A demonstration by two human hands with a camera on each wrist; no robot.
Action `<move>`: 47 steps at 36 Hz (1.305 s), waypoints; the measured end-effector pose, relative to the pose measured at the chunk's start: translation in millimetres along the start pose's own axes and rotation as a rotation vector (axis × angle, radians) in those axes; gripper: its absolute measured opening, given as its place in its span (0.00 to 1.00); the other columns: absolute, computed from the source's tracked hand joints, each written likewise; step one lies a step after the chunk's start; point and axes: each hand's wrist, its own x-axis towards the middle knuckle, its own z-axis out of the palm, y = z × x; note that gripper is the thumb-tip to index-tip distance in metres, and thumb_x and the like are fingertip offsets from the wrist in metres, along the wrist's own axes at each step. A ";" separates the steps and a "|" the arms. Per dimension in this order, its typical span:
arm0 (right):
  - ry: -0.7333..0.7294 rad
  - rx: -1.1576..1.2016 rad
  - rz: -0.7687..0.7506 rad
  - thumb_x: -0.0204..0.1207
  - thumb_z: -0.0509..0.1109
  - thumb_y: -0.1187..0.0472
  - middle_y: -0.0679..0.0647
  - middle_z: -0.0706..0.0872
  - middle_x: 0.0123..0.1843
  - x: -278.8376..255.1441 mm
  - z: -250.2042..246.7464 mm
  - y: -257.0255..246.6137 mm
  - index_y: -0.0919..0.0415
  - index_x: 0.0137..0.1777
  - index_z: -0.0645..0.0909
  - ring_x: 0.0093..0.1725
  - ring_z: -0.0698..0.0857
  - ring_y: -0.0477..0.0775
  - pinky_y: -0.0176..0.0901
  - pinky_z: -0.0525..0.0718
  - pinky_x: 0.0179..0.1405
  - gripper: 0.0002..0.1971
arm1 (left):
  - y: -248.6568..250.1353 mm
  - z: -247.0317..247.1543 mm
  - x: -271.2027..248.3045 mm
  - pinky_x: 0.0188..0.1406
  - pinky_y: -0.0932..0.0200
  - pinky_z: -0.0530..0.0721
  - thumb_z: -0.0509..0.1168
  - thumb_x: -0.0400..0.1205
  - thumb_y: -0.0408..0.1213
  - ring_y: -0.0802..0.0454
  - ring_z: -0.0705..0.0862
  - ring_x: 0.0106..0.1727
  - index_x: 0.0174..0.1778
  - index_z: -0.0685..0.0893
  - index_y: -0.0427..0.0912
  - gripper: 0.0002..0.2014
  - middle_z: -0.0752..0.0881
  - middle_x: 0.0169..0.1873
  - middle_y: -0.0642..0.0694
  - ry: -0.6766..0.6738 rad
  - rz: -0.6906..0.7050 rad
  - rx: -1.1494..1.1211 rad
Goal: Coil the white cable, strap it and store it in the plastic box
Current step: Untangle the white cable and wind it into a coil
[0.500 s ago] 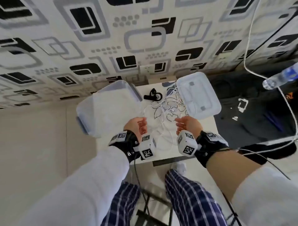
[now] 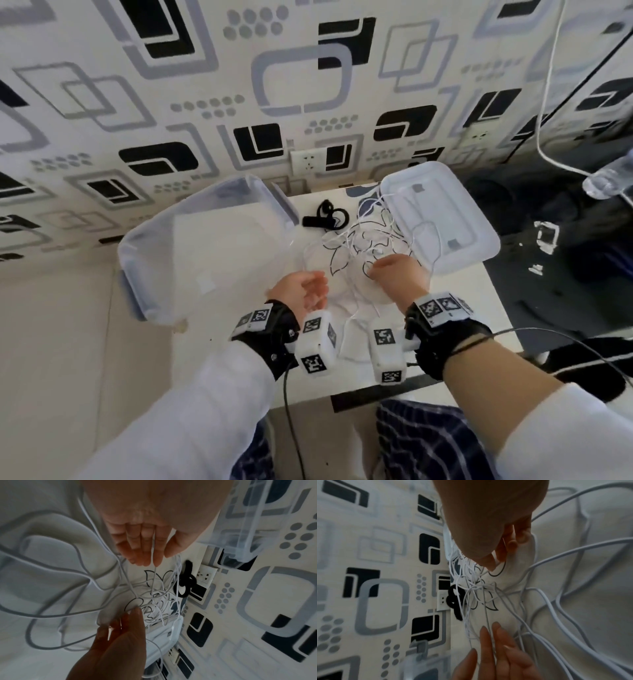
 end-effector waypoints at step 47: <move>-0.647 1.344 -0.533 0.84 0.61 0.58 0.49 0.73 0.23 -122.3 -94.6 -5.7 0.62 0.37 0.79 0.24 0.74 0.47 0.40 0.81 0.41 0.14 | -29.8 34.2 -112.2 0.43 0.55 0.86 0.63 0.81 0.34 0.49 0.81 0.33 0.47 0.86 0.29 0.11 0.83 0.28 0.43 -0.564 0.519 0.324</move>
